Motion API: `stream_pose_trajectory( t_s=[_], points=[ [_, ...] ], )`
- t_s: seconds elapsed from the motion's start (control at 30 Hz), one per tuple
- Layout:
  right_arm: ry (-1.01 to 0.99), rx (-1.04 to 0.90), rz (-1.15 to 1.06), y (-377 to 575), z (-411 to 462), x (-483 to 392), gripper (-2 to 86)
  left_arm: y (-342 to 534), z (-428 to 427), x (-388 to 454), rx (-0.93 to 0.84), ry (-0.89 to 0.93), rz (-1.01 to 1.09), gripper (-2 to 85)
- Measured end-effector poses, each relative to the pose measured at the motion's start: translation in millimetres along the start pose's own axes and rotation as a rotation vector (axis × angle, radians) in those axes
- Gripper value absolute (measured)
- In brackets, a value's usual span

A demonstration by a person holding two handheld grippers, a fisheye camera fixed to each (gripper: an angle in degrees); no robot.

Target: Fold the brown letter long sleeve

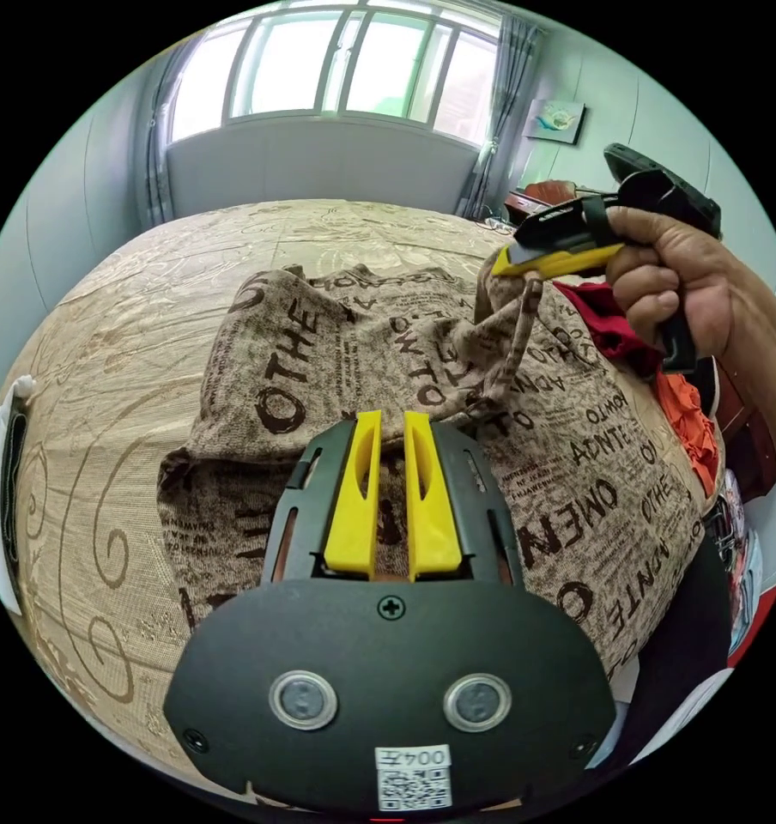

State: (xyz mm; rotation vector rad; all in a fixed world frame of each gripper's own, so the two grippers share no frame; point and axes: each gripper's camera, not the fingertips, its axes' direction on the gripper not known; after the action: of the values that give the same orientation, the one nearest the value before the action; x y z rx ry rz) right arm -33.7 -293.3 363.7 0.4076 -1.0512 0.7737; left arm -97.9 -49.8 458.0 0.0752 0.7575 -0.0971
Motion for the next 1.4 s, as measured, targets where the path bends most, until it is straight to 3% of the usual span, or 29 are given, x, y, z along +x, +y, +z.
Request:
stream_pose_trajectory(
  t_s=[0.1, 0.2, 0.33, 0.43, 0.53, 0.63, 0.73, 1.0, 1.07, 1.13, 1.23, 1.4],
  points=[
    [-0.002, 0.152, -0.101, 19, -47, 0, 0.0, 10, -19, -11, 0.110, 0.009, -0.033, 2.4],
    [0.014, 0.202, -0.083, 66, -53, 56, 0.6, 18, -34, -23, 0.179, 0.009, -0.089, 2.2],
    [0.011, 0.029, 0.145, 136, 22, 178, 4.7, 17, -38, -28, 0.179, 0.028, -0.083, 2.1],
    [0.025, 0.182, 0.308, 173, 13, 227, 7.7, 8, -40, -30, 0.184, 0.039, -0.068, 2.2],
    [-0.030, 0.260, 0.175, 149, 7, 194, 8.5, -5, -44, -36, 0.216, 0.050, -0.056, 2.0],
    [-0.213, 0.074, -0.059, 73, 52, 120, 9.3, -15, -21, -38, 0.107, 0.012, -0.008, 1.4],
    [-0.330, -0.125, -0.121, -9, 122, 55, 10.9, -20, 4, -40, -0.017, 0.070, 0.037, 0.9],
    [-0.131, -0.512, -0.145, -115, 275, -44, 12.9, -27, 15, -24, -0.075, 0.023, 0.190, 0.4],
    [-0.119, -0.683, -0.230, -114, 315, -72, 7.6, -28, 13, -30, -0.059, 0.037, 0.178, 0.4],
    [-0.135, -0.635, -0.300, -117, 321, -99, 3.2, -29, 10, -39, -0.044, 0.063, 0.146, 0.3],
    [-0.298, -0.507, -0.280, -130, 330, -131, 3.3, -33, 10, -54, -0.045, 0.099, 0.099, 0.3],
    [-0.268, -0.629, -0.290, -118, 373, -150, 12.1, -44, 19, -60, -0.110, 0.085, 0.095, 0.2]
  ],
)
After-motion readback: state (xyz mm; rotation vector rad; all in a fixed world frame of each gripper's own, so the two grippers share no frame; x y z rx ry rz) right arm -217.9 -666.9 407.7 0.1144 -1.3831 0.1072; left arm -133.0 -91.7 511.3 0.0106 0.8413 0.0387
